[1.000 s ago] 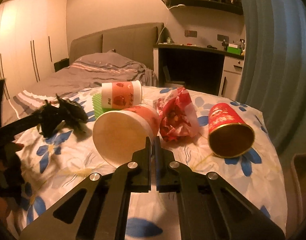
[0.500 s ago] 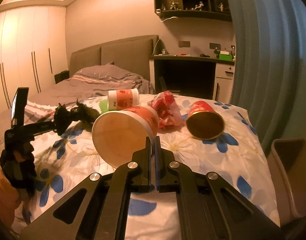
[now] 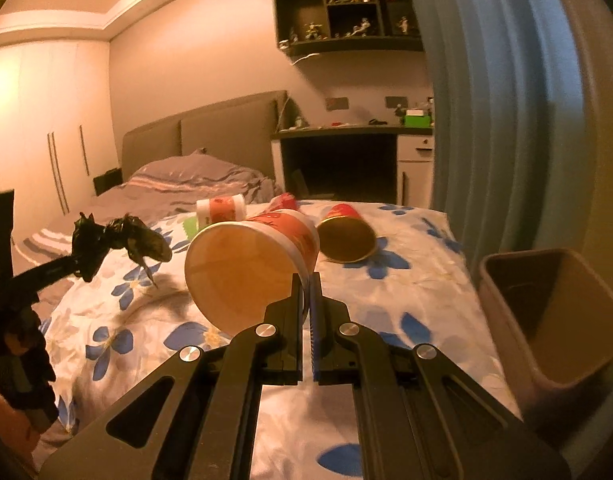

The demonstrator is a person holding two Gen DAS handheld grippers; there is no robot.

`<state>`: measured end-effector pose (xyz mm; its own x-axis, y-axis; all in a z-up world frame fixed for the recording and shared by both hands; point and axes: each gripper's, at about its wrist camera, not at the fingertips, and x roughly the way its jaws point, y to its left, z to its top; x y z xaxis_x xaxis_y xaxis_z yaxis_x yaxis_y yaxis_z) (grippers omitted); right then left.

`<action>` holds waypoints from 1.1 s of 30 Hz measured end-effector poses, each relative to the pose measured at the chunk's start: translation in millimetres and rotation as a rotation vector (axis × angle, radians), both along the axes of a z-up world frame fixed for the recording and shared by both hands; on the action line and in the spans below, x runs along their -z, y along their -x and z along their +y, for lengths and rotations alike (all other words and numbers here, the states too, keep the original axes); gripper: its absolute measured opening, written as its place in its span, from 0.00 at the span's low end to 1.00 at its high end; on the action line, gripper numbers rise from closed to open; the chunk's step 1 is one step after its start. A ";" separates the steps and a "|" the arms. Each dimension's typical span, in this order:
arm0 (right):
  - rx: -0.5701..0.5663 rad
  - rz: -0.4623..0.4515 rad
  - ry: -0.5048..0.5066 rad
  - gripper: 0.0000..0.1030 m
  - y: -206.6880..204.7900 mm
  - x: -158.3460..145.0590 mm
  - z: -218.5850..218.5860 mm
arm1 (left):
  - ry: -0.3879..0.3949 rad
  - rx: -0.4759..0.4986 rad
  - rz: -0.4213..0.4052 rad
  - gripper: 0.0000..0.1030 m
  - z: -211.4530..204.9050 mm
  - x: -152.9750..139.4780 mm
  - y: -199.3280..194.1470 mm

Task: Collect trash
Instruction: 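Carry the black bag and white cup over the grey bin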

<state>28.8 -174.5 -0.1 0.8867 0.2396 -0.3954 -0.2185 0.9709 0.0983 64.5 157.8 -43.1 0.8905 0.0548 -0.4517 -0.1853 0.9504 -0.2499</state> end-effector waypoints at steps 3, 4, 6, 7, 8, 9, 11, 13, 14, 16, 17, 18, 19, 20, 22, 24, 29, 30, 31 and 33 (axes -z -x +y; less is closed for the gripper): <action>0.037 -0.010 -0.012 0.04 9.2 -4.8 -14.5 | 0.002 0.030 -0.005 0.01 -14.9 -3.4 5.2; 0.049 -0.015 -0.016 0.04 12.3 -6.6 -19.7 | -0.001 0.042 -0.009 0.01 -21.0 -5.1 7.2; 0.069 -0.024 -0.020 0.04 18.5 -9.4 -27.1 | -0.008 0.061 -0.017 0.01 -31.5 -7.8 10.9; 0.078 -0.029 -0.022 0.04 22.1 -10.5 -29.8 | -0.011 0.074 -0.024 0.01 -39.2 -9.6 13.8; 0.090 -0.035 -0.025 0.04 25.5 -12.4 -34.6 | -0.017 0.083 -0.028 0.01 -45.0 -11.3 15.7; 0.098 -0.040 -0.027 0.04 28.8 -13.3 -37.9 | -0.022 0.090 -0.031 0.01 -49.4 -12.5 17.2; 0.114 -0.049 -0.032 0.04 34.1 -14.8 -43.8 | -0.032 0.109 -0.040 0.01 -61.2 -15.1 20.7; 0.128 -0.055 -0.036 0.04 38.1 -14.0 -47.7 | -0.036 0.131 -0.045 0.01 -71.7 -17.5 23.8; 0.135 -0.057 -0.039 0.04 40.7 -14.0 -51.1 | -0.038 0.138 -0.046 0.01 -75.9 -18.4 24.9; 0.148 -0.064 -0.042 0.04 44.7 -15.1 -57.7 | -0.045 0.153 -0.049 0.01 -83.9 -20.2 26.1; 0.155 -0.067 -0.043 0.04 46.3 -15.6 -60.5 | -0.047 0.160 -0.051 0.01 -88.6 -20.9 27.1; 0.162 -0.070 -0.043 0.04 47.5 -16.1 -63.0 | -0.048 0.165 -0.052 0.01 -91.6 -21.0 27.6; 0.167 -0.072 -0.044 0.04 48.5 -16.3 -65.2 | -0.049 0.173 -0.053 0.01 -96.0 -21.4 27.9; 0.172 -0.074 -0.046 0.04 49.8 -16.1 -66.8 | -0.051 0.179 -0.053 0.01 -99.4 -21.2 27.9; 0.184 -0.076 -0.048 0.04 51.8 -16.7 -71.9 | -0.054 0.194 -0.051 0.01 -107.4 -20.9 27.8; 0.195 -0.078 -0.051 0.04 53.8 -16.5 -77.5 | -0.060 0.204 -0.049 0.01 -114.1 -19.4 27.7; 0.226 -0.078 -0.059 0.04 56.1 -15.4 -88.8 | -0.070 0.238 -0.044 0.01 -129.8 -17.7 23.7; 0.233 -0.078 -0.062 0.04 56.5 -15.1 -91.4 | -0.072 0.242 -0.044 0.01 -132.1 -17.6 23.6; 0.238 -0.078 -0.064 0.04 57.6 -14.3 -92.8 | -0.075 0.250 -0.044 0.01 -135.6 -17.4 22.7; 0.251 -0.078 -0.066 0.04 58.5 -13.1 -97.9 | -0.079 0.263 -0.043 0.01 -141.5 -17.3 20.8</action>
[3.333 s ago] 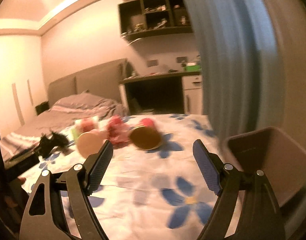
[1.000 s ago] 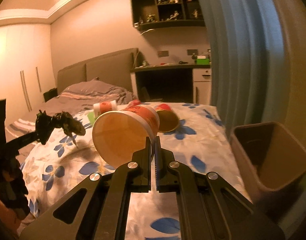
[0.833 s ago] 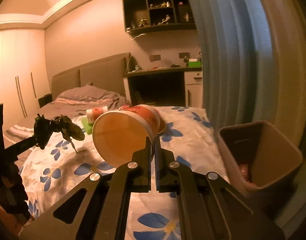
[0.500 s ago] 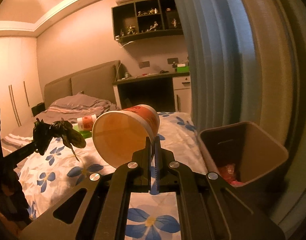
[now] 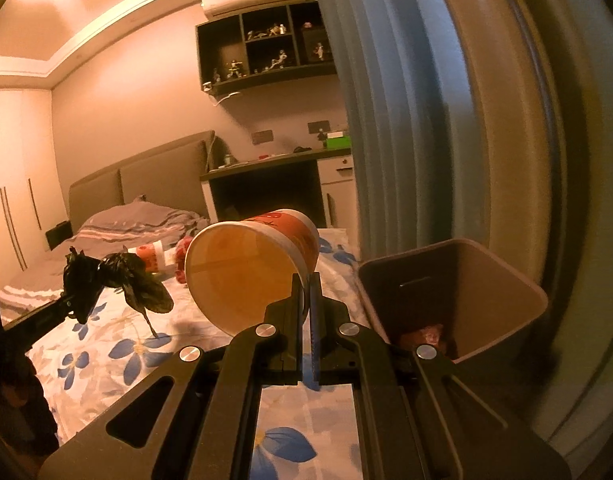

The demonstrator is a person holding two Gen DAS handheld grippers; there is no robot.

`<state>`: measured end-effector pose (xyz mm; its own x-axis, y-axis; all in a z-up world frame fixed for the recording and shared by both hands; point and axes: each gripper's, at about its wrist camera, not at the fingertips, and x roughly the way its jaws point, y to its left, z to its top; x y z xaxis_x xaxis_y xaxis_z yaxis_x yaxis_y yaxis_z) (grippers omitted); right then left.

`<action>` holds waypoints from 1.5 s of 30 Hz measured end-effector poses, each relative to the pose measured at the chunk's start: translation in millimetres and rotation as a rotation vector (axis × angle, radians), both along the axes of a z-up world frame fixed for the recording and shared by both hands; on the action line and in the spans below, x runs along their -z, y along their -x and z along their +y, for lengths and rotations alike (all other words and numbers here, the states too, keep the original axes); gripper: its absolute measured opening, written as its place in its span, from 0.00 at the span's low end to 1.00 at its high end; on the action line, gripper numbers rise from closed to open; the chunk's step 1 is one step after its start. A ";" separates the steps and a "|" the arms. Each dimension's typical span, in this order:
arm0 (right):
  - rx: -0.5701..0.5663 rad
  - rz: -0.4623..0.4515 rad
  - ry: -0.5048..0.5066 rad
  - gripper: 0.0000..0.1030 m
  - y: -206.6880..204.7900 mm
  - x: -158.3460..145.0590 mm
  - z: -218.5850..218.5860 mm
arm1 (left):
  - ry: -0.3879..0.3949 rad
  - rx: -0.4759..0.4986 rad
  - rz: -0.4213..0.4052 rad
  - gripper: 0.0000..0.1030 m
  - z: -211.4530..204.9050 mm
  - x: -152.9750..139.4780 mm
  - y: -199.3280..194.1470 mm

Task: Collect trash
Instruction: 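Carry the black bag and white cup over the grey bin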

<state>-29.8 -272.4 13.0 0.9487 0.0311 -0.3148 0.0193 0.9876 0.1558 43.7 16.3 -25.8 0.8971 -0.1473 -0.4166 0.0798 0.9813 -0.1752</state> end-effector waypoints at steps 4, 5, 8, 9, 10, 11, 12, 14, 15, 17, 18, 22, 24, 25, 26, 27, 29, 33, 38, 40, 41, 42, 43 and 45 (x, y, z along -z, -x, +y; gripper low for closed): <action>0.027 0.002 -0.006 0.04 1.2 2.6 -8.7 | -0.012 0.037 0.002 0.01 -17.0 0.6 -4.8; 0.035 0.003 -0.008 0.04 1.4 3.2 -11.6 | -0.015 0.047 0.001 0.01 -21.3 0.6 -5.9; 0.054 0.004 -0.009 0.04 1.4 2.7 -18.6 | -0.019 0.082 0.001 0.01 -34.9 0.7 -8.1; 0.062 0.004 -0.007 0.04 1.1 2.6 -21.5 | -0.023 0.101 0.000 0.01 -41.9 0.5 -9.5; 0.069 0.003 -0.005 0.04 0.4 2.6 -24.8 | -0.024 0.114 0.000 0.01 -46.7 -0.2 -10.4; 0.077 0.001 -0.004 0.04 0.1 3.3 -28.5 | -0.025 0.130 -0.001 0.01 -52.7 -0.8 -11.0; 0.088 0.000 -0.004 0.04 0.2 3.3 -32.3 | -0.027 0.144 -0.003 0.01 -58.9 -1.7 -12.0; 0.108 -0.003 -0.005 0.04 0.8 3.5 -39.8 | -0.038 0.178 -0.015 0.01 -74.6 -4.8 -14.9; 0.116 -0.005 -0.004 0.04 1.1 3.6 -43.0 | -0.042 0.193 -0.020 0.01 -81.1 -6.0 -15.8; 0.138 -0.009 -0.001 0.04 2.4 3.4 -51.5 | -0.048 0.219 -0.029 0.01 -93.1 -8.1 -17.6; 0.147 -0.011 0.001 0.04 3.3 3.7 -55.8 | -0.053 0.237 -0.036 0.01 -101.3 -9.2 -18.8; 0.202 -0.021 0.013 0.04 4.7 2.4 -76.7 | -0.067 0.287 -0.052 0.01 -128.8 -9.9 -23.6; 0.235 -0.026 0.017 0.04 5.7 1.6 -89.3 | -0.069 0.310 -0.058 0.01 -142.3 -10.3 -27.7; 0.251 -0.028 0.019 0.04 6.2 1.1 -95.4 | -0.069 0.326 -0.061 0.01 -150.8 -10.3 -30.8; 0.262 -0.029 0.020 0.04 6.0 0.8 -99.4 | -0.069 0.336 -0.061 0.01 -157.5 -10.0 -32.9; 0.277 -0.030 0.021 0.04 6.1 0.8 -105.6 | -0.067 0.348 -0.061 0.01 -165.0 -9.5 -35.6; 0.300 -0.030 0.024 0.04 5.1 1.6 -115.4 | -0.061 0.375 -0.062 0.01 -181.4 -7.8 -41.9; 0.321 -0.024 0.028 0.04 -0.1 3.5 -126.2 | -0.053 0.426 -0.064 0.01 -213.7 -3.4 -52.9; 0.325 -0.015 0.025 0.04 -8.7 7.4 -133.1 | -0.062 0.474 -0.055 0.01 -244.7 6.7 -63.3; 0.325 -0.014 0.024 0.04 -11.2 10.0 -133.8 | -0.065 0.485 -0.042 0.01 -253.3 12.4 -68.7; 0.324 -0.013 0.022 0.04 -13.1 11.2 -134.8 | -0.066 0.489 -0.035 0.01 -255.1 14.6 -70.9; 0.324 -0.013 0.021 0.04 -15.0 11.4 -135.7 | -0.067 0.493 -0.027 0.01 -257.9 18.0 -73.6; 0.322 -0.012 0.019 0.04 -16.4 12.3 -136.3 | -0.068 0.499 -0.017 0.01 -260.6 21.1 -76.5; 0.320 -0.012 0.017 0.04 -19.4 13.0 -135.8 | -0.071 0.505 -0.002 0.01 -267.6 25.9 -81.3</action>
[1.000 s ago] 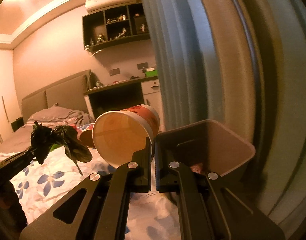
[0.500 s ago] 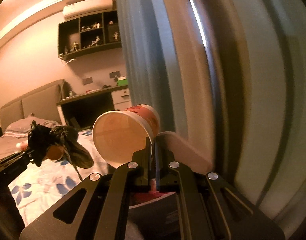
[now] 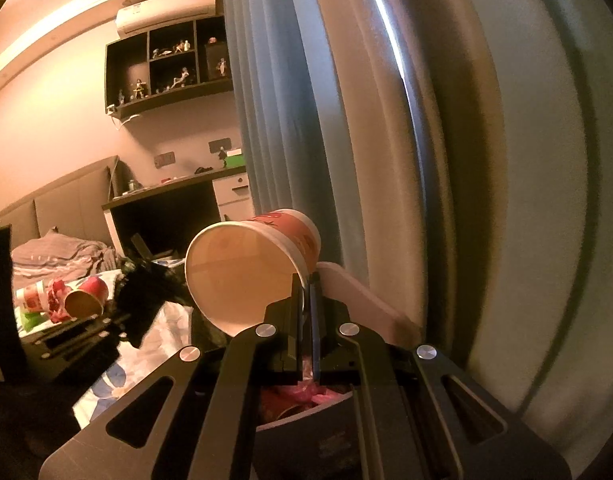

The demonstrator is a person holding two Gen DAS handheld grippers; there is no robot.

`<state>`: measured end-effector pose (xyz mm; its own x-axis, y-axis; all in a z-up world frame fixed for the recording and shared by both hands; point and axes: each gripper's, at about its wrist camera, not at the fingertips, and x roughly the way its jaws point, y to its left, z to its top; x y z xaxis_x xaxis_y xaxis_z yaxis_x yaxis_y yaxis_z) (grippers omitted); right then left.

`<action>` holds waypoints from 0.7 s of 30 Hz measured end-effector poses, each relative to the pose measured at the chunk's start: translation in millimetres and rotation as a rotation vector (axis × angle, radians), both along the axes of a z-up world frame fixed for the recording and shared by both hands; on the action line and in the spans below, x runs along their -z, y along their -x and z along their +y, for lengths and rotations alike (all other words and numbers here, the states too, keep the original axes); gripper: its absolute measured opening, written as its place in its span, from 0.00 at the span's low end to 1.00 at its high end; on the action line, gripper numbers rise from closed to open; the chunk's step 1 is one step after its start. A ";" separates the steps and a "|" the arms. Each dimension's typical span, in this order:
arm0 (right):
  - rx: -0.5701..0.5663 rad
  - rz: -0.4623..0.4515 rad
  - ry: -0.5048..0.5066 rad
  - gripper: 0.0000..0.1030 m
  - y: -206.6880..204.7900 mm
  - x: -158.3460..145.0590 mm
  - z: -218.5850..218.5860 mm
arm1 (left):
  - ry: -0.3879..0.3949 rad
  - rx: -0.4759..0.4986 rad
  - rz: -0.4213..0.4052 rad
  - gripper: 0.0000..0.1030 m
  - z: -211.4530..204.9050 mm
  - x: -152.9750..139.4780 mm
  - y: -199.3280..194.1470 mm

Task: Collect trash
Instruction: 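Carry the black bag and white cup over the grey bin, then open the left tool over the bin while the right tool drops the white cup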

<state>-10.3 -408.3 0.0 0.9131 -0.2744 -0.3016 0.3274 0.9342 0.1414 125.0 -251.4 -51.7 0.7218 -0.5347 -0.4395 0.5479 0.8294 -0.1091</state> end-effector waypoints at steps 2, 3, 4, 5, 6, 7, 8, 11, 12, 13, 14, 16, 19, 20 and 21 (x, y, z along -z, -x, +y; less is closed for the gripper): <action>-0.003 0.004 -0.005 0.04 -3.5 1.5 -0.1 | -0.004 0.011 0.017 0.01 -4.2 4.8 -4.3; -0.005 0.008 -0.008 0.04 -5.5 2.8 -0.3 | -0.005 0.016 0.026 0.01 -6.3 7.2 -6.7; -0.006 0.012 -0.011 0.04 -7.7 3.8 -0.8 | -0.007 0.020 0.032 0.01 -8.2 9.0 -8.2; -0.007 0.015 -0.012 0.04 -9.1 4.0 -0.9 | -0.008 0.022 0.036 0.01 -9.3 10.4 -9.6; -0.007 0.016 -0.012 0.04 -10.5 4.9 -1.1 | -0.009 0.024 0.040 0.01 -11.0 12.4 -11.2; -0.005 0.018 -0.010 0.04 -11.8 5.3 -1.1 | -0.012 0.029 0.043 0.01 -13.5 13.6 -12.2; -0.005 0.019 -0.010 0.04 -13.2 4.3 -0.3 | -0.016 0.032 0.045 0.01 -15.2 15.3 -12.9; -0.005 0.024 -0.013 0.04 -17.0 6.3 -2.8 | -0.018 0.043 0.059 0.01 -18.4 18.9 -16.4; -0.005 0.027 -0.014 0.04 -18.4 6.9 -2.9 | -0.016 0.047 0.065 0.01 -19.9 20.2 -17.4; -0.006 0.028 -0.016 0.04 -19.6 6.9 -3.5 | -0.015 0.054 0.072 0.01 -20.8 21.7 -18.7; -0.006 0.029 -0.016 0.04 -20.4 6.8 -3.5 | -0.014 0.058 0.076 0.01 -21.7 22.9 -19.7; -0.007 0.030 -0.015 0.04 -21.1 7.2 -3.6 | -0.014 0.066 0.083 0.01 -23.2 25.4 -20.6; -0.007 0.031 -0.013 0.04 -22.7 7.6 -4.1 | -0.011 0.071 0.094 0.01 -24.5 27.5 -22.4; -0.007 0.032 -0.011 0.04 -23.3 7.4 -3.9 | -0.008 0.076 0.099 0.01 -24.6 28.1 -23.5; -0.006 0.032 -0.011 0.04 -22.6 7.7 -3.9 | -0.007 0.076 0.102 0.01 -25.0 28.4 -23.8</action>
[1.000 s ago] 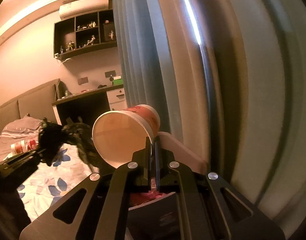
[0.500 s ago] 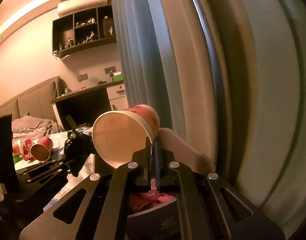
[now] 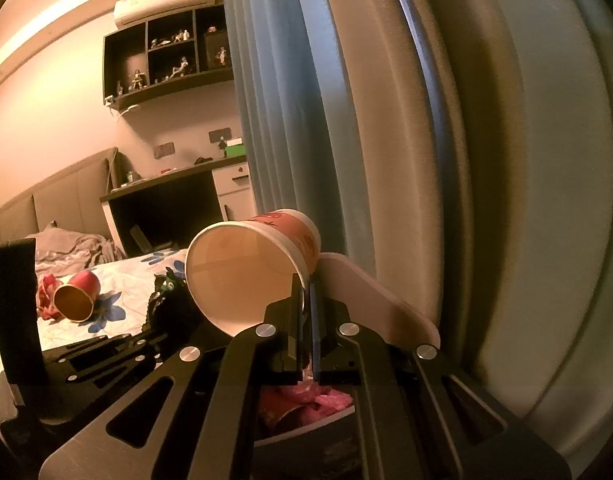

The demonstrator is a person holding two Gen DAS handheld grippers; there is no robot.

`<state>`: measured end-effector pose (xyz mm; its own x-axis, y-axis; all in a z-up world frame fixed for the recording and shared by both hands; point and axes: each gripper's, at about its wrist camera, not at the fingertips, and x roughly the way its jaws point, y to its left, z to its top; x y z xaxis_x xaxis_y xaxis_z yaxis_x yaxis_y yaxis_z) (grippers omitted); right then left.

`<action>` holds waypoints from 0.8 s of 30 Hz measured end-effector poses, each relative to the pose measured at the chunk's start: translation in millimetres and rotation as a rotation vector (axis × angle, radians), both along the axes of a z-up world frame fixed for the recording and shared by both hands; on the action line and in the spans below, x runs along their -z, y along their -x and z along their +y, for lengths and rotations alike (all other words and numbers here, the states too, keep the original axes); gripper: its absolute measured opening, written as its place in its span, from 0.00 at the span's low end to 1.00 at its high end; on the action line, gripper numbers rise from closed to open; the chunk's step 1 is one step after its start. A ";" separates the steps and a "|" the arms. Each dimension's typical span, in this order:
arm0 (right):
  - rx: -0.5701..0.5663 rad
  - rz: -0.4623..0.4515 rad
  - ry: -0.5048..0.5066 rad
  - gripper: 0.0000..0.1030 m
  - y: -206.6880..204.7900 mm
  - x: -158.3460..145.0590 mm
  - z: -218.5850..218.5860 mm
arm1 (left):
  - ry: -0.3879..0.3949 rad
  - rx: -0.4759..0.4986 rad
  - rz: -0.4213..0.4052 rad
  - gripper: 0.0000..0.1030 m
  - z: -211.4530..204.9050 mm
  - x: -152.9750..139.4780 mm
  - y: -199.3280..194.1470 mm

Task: Collect trash
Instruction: 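Open the left tool over the bin while the right tool drops the white cup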

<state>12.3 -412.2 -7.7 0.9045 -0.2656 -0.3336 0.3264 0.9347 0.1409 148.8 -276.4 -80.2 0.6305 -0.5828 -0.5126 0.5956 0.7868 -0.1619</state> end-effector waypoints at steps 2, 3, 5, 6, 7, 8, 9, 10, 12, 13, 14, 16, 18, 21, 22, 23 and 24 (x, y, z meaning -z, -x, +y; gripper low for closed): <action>-0.001 0.001 0.000 0.04 -0.7 -0.2 0.1 | 0.008 0.011 0.010 0.01 -0.3 0.6 -0.6; -0.002 0.001 -0.001 0.04 -1.3 -0.1 0.1 | 0.013 0.023 0.014 0.03 -0.3 0.5 -1.3; -0.002 0.004 0.001 0.04 -2.2 0.2 0.1 | 0.006 0.037 0.017 0.22 -0.2 1.5 -0.7; -0.003 0.005 0.000 0.04 -3.0 0.3 -0.3 | 0.003 0.035 0.015 0.33 1.3 1.8 -0.5; -0.002 0.007 0.000 0.04 -4.4 0.2 -0.4 | 0.009 0.022 0.013 0.58 6.3 2.0 -0.4; 0.000 0.009 -0.001 0.04 -5.2 0.4 -0.3 | 0.031 0.011 0.014 0.75 12.5 1.8 -0.4; -0.001 0.008 -0.002 0.04 -5.8 0.3 -0.1 | 0.060 -0.005 0.018 0.79 20.5 1.2 -0.7; 0.000 0.009 -0.003 0.04 -6.6 0.6 -0.3 | 0.077 -0.034 0.026 0.80 30.3 0.8 -1.8; 0.002 0.015 -0.005 0.04 -8.7 1.9 -1.3 | 0.082 -0.083 0.038 0.82 45.2 0.4 -3.9; 0.004 0.017 -0.004 0.04 -9.9 2.1 -1.3 | 0.091 -0.120 0.042 0.83 57.6 0.0 -4.0; 0.007 0.020 -0.001 0.04 -11.8 2.6 -1.0 | 0.094 -0.139 0.041 0.85 64.1 -0.6 -3.5; 0.011 0.022 0.004 0.04 -14.5 3.3 -0.6 | 0.096 -0.202 0.021 0.87 84.8 -3.2 0.9; 0.015 0.022 0.006 0.04 -17.1 3.7 -1.1 | 0.097 -0.257 -0.003 0.89 102.5 -5.6 8.0; 0.026 0.024 0.014 0.12 -20.7 4.3 -0.1 | 0.111 -0.334 -0.021 0.92 131.6 -8.9 17.1; 0.029 0.025 0.021 0.28 -21.6 3.9 0.6 | 0.108 -0.366 -0.028 0.92 143.5 -9.9 19.9; 0.032 0.023 0.027 0.37 -21.9 3.0 1.6 | 0.105 -0.382 -0.032 0.92 150.2 -11.5 20.0; 0.038 0.017 0.032 0.48 -21.4 2.4 2.3 | 0.101 -0.403 -0.036 0.92 157.4 -13.2 19.7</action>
<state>33.7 -409.9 -10.1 0.8880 -0.3100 -0.3397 0.3636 0.9255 0.1057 129.1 -118.9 -67.0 0.8349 -0.3321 -0.4388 0.2504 0.9393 -0.2345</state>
